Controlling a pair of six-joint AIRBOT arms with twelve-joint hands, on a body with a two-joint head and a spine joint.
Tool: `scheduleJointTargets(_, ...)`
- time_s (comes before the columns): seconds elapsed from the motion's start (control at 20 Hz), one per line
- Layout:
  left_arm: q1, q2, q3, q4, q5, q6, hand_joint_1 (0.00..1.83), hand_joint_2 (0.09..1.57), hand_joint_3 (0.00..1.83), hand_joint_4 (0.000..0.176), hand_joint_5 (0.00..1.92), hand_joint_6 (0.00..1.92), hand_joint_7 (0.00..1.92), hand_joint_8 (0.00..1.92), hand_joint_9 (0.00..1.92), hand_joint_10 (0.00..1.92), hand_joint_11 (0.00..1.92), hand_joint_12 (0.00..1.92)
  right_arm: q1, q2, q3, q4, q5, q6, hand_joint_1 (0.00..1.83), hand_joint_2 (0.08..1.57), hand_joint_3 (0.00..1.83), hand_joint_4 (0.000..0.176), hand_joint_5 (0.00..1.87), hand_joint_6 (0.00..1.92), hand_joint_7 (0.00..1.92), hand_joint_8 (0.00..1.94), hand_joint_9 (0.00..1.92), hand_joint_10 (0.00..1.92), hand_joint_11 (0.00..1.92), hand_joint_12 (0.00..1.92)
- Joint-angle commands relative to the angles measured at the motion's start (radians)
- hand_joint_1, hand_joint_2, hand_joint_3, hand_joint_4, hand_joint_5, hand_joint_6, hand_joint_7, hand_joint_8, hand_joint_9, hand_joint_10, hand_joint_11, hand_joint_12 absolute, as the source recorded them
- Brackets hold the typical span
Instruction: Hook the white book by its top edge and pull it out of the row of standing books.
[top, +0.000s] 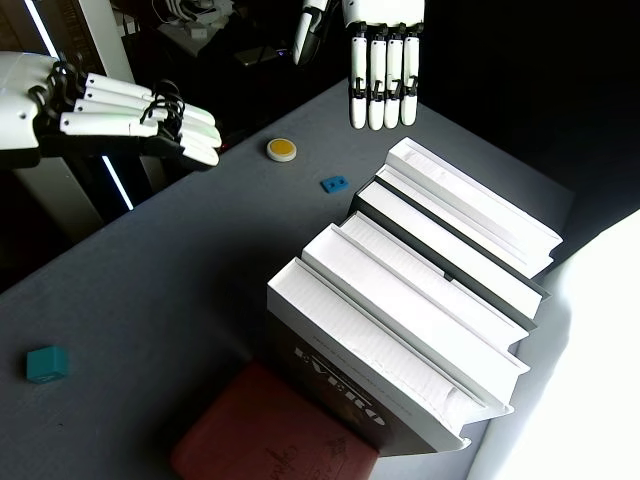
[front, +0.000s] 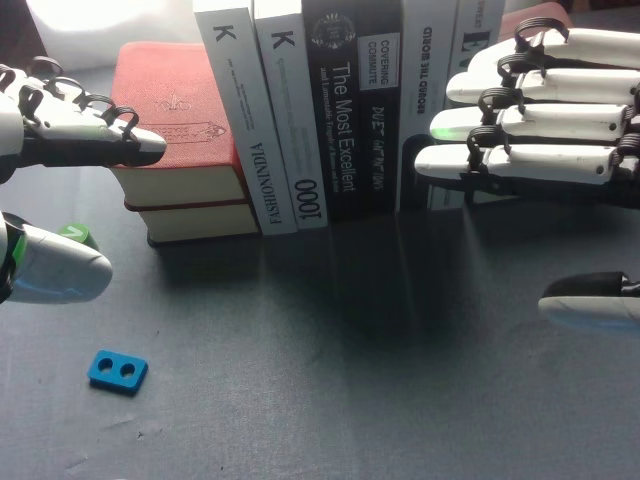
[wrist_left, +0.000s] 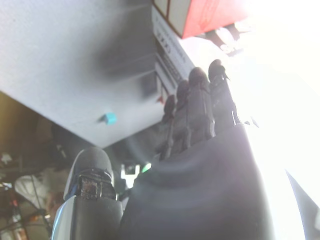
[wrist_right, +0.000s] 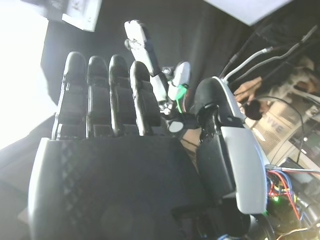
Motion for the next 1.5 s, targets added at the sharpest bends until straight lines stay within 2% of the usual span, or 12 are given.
scheduleJointTargets(0.0,-0.016,0.003,0.0,0.01,0.091,-0.002,0.0,0.94,0.16,0.0,0.0,0.0,0.0,0.0,0.0,0.0,0.0,0.02,0.012,0.003,-0.003,0.035,0.117,0.0,0.0,1.05,0.18,0.0,0.04,0.0,0.0,0.0,0.0,0.0,0.0,0.0)
scheduleJointTargets(0.1,-0.015,0.003,-0.002,0.01,0.091,-0.002,0.0,1.0,0.04,0.0,0.0,0.0,0.0,0.0,0.0,0.0,0.0,0.0,0.012,0.003,-0.003,0.035,0.118,0.0,0.0,1.13,0.01,0.0,0.06,0.01,0.02,0.01,0.0,0.0,0.0,0.0)
scheduleJointTargets(0.35,-0.015,0.003,-0.008,0.01,0.091,-0.002,0.0,1.02,0.01,0.0,0.0,0.0,0.0,0.0,0.0,0.0,0.0,0.0,0.012,0.002,-0.003,0.035,0.12,-0.006,0.0,1.12,0.0,0.0,0.05,0.0,0.0,0.0,0.0,0.0,0.0,0.0)
scheduleJointTargets(0.5,-0.015,0.003,-0.007,0.01,0.091,-0.002,0.0,1.03,0.01,0.0,0.0,0.0,0.0,0.0,0.0,0.0,0.0,0.0,0.014,0.001,-0.004,0.05,0.122,-0.041,0.0,1.13,0.0,0.0,0.05,0.0,0.0,0.0,0.0,0.0,0.0,0.0)
scheduleJointTargets(0.75,-0.015,0.003,-0.007,0.01,0.091,-0.002,0.0,1.02,0.0,0.0,0.0,0.0,0.0,0.0,0.0,0.0,0.0,0.0,0.043,-0.016,-0.024,0.187,0.107,-0.238,0.0,1.1,0.0,0.0,0.05,0.01,0.01,0.01,0.0,0.0,0.0,0.0)
scheduleJointTargets(0.9,-0.018,0.003,-0.004,0.01,0.091,-0.002,0.0,1.04,0.01,0.0,0.0,0.0,0.0,0.0,0.0,0.0,0.0,0.0,0.05,-0.071,-0.027,0.371,0.101,-0.485,0.0,1.11,0.0,0.0,0.05,0.01,0.01,0.0,0.0,0.0,0.0,0.0)
scheduleJointTargets(1.0,-0.019,0.002,-0.004,0.01,0.091,-0.002,0.0,1.04,0.01,0.0,0.0,0.0,0.0,0.0,0.0,0.0,0.0,0.0,0.052,-0.097,-0.026,0.449,0.101,-0.585,0.0,1.12,0.0,0.0,0.04,0.0,0.01,0.0,0.0,0.0,0.0,0.0)
scheduleJointTargets(1.15,-0.019,0.002,-0.004,0.01,0.091,-0.002,0.0,1.04,0.01,0.0,0.0,0.0,0.0,0.0,0.0,0.0,0.0,0.0,0.065,-0.161,-0.026,0.624,0.161,-0.808,0.0,1.11,0.0,0.0,0.03,0.0,0.0,0.0,0.0,0.0,0.0,0.0)
scheduleJointTargets(1.25,-0.019,0.002,-0.002,0.01,0.091,-0.002,0.0,1.04,0.01,0.0,0.0,0.0,0.0,0.0,0.0,0.0,0.0,0.0,0.081,-0.194,-0.024,0.698,0.189,-0.905,0.0,1.11,0.0,0.0,0.03,0.0,0.01,0.0,0.0,0.0,0.0,0.0)
scheduleJointTargets(1.45,-0.015,0.002,-0.003,0.01,0.091,-0.002,0.0,1.05,0.01,0.0,0.0,0.0,0.0,0.0,0.0,0.0,0.0,0.0,0.091,-0.258,0.003,0.811,0.269,-1.036,0.0,1.1,0.0,0.0,0.02,0.0,0.0,0.0,0.0,0.0,0.0,0.0)
